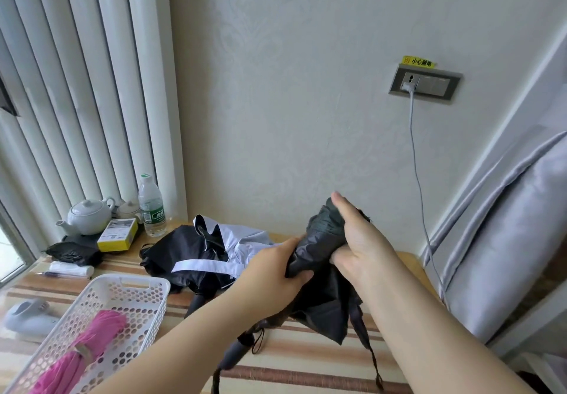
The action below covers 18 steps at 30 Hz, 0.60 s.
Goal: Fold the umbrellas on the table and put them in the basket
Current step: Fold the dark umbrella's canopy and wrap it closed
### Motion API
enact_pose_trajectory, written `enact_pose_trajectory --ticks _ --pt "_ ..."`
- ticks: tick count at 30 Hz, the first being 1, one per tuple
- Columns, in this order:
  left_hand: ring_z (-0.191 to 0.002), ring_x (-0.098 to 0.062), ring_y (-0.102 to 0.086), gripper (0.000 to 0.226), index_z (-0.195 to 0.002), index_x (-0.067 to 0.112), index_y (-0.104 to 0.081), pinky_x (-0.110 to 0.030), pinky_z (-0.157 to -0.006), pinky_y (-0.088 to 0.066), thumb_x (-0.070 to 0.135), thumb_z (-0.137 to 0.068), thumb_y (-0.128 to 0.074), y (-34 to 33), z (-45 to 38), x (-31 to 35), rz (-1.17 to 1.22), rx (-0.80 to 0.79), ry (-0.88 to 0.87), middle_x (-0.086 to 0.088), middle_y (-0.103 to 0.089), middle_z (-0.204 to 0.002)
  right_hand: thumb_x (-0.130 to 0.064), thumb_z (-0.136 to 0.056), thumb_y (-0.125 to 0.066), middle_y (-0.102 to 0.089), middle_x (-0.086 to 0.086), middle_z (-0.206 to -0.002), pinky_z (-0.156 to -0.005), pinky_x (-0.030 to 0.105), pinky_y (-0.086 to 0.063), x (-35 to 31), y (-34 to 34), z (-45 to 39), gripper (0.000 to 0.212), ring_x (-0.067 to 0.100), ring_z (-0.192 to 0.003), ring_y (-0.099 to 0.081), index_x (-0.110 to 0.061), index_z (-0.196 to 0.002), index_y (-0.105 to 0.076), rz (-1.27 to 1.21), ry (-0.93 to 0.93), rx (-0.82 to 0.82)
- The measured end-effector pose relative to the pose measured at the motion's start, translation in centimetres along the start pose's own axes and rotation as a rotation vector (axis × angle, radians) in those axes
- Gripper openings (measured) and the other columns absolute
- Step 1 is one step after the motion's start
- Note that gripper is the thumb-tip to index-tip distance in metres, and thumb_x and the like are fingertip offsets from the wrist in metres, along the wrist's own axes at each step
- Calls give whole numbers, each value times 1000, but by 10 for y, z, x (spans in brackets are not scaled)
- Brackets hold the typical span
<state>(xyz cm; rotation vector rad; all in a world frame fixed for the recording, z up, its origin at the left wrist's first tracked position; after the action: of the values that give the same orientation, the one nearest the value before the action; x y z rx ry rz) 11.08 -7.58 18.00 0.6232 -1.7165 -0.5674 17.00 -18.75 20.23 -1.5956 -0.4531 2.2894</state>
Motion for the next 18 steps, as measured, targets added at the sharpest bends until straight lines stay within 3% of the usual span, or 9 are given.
enact_pose_trajectory --ticks 2,3,6,7,9,11,13,15,18 --pt "-93 -9 -62 15 -103 23 -60 -32 -87 -49 23 -88 -62 1 2 -8 162 -6 62 9 -68 -94 -45 -79 -69 -70 13 -84 -82 40 -53 -7 -7 13 45 27 -86 -66 -4 -97 -66 7 -24 -129" --pt "-91 -7 -63 10 -99 23 -61 -31 -87 -50 22 -89 -62 2 3 -10 249 -10 103 9 -69 -93 -42 -85 -64 -70 12 -77 -83 39 -52 -10 -9 19 39 26 -85 -66 -4 -91 -66 -4 -29 -188" --pt "-90 -8 -67 9 -99 22 -63 -31 -88 -53 21 -90 -63 1 8 -16 483 -27 232 5 -72 -93 -7 -93 -50 -64 12 -78 -81 33 -50 -10 -9 22 13 22 -81 -61 -5 -84 -60 85 23 -282" --pt "-91 -10 -68 10 -100 22 -64 -34 -89 -53 20 -90 -63 0 9 -19 527 -27 261 4 -72 -94 4 -90 -48 -64 12 -86 -81 34 -52 -7 -7 19 14 23 -85 -61 -6 -92 -58 156 57 -270" --pt "-92 -13 -69 13 -102 22 -64 -37 -90 -53 19 -90 -63 -5 11 -21 586 -39 301 4 -74 -94 12 -86 -52 -63 9 -106 -89 39 -53 0 1 13 35 23 -97 -62 -11 -112 -51 356 128 -213" --pt "-90 -14 -70 14 -102 23 -65 -37 -88 -54 16 -91 -63 -9 15 -25 673 -37 360 4 -74 -93 6 -85 -61 -63 0 -113 -96 42 -51 7 8 11 50 19 -103 -64 -20 -125 -48 592 189 -215" --pt "-90 -16 -71 16 -104 20 -66 -38 -87 -54 12 -91 -62 -13 19 -28 791 -31 423 2 -75 -94 -3 -86 -66 -65 -8 -112 -97 33 -51 13 12 12 53 9 -103 -66 -29 -129 -49 758 193 -298" --pt "-92 -19 -70 18 -107 18 -66 -41 -89 -53 11 -91 -62 -16 22 -32 851 -29 452 -1 -74 -97 -12 -88 -67 -67 -12 -107 -92 23 -50 16 17 14 43 2 -99 -65 -34 -121 -52 892 172 -326" --pt "-92 -20 -71 18 -107 18 -65 -41 -89 -54 12 -91 -62 -16 24 -36 895 -5 480 -3 -74 -97 -35 -86 -69 -67 -10 -97 -90 30 -53 19 26 12 19 5 -92 -64 -30 -103 -62 1160 229 -216"
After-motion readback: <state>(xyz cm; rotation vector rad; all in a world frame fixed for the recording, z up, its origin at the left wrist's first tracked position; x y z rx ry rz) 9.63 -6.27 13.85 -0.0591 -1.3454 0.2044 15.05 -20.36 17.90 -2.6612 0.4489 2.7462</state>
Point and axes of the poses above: each hand's wrist, its own z-axis away from the middle knuckle, its own y-axis out of the back of the hand, x = y × z, the point moved 6 cm from there along -z, towards the middle knuckle
